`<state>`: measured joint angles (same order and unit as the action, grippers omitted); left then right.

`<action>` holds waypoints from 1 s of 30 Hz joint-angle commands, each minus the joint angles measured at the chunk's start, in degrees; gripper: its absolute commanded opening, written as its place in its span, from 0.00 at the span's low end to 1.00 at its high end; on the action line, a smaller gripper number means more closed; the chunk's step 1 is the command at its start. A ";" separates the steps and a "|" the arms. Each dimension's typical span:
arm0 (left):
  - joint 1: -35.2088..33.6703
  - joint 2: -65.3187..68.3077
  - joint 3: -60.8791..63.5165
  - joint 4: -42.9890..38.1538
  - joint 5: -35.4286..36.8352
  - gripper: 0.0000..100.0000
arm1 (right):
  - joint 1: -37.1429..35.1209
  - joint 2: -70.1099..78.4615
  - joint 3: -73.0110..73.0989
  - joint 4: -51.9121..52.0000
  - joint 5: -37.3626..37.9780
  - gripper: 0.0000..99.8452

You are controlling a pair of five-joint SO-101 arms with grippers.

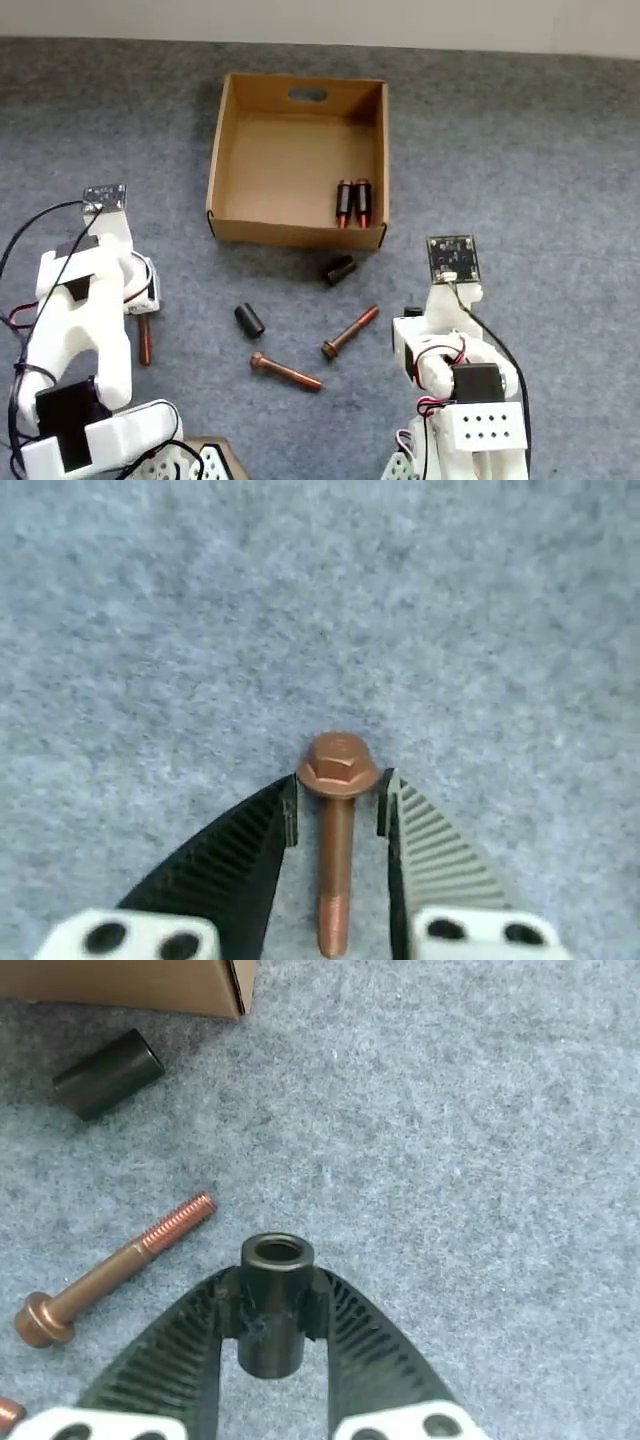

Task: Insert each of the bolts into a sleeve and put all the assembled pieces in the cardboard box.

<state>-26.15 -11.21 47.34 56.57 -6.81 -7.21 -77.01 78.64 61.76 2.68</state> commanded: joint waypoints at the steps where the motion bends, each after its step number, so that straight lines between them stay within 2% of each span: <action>1: 0.92 -0.04 -1.63 -0.62 -0.53 0.16 | -0.48 -0.84 -0.13 -0.31 -0.35 0.00; 5: 1.36 0.04 -0.66 -0.88 -0.53 0.16 | -0.48 -0.84 -0.13 -0.31 -0.35 0.00; 10: 3.03 -0.13 2.86 -6.24 -0.26 0.16 | -0.48 -0.84 -0.13 -0.31 -0.44 0.00; 14: 3.03 -0.13 2.95 -6.33 -0.26 0.16 | -0.48 -0.84 -0.13 -0.31 -0.44 0.00; 16: 3.03 -0.13 2.95 -6.33 -0.26 0.12 | -0.48 -0.84 -0.13 -0.31 -0.44 0.00; 19: 3.03 -0.13 3.03 -6.33 -0.18 0.01 | -0.48 -0.84 -0.13 -0.31 -0.53 0.00; 30: 2.77 -0.75 2.33 -2.37 -0.18 0.01 | -0.48 -0.84 -0.13 -0.31 -0.53 0.00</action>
<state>-23.78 -11.21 50.59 52.53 -6.81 -7.21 -77.01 78.64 61.76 2.68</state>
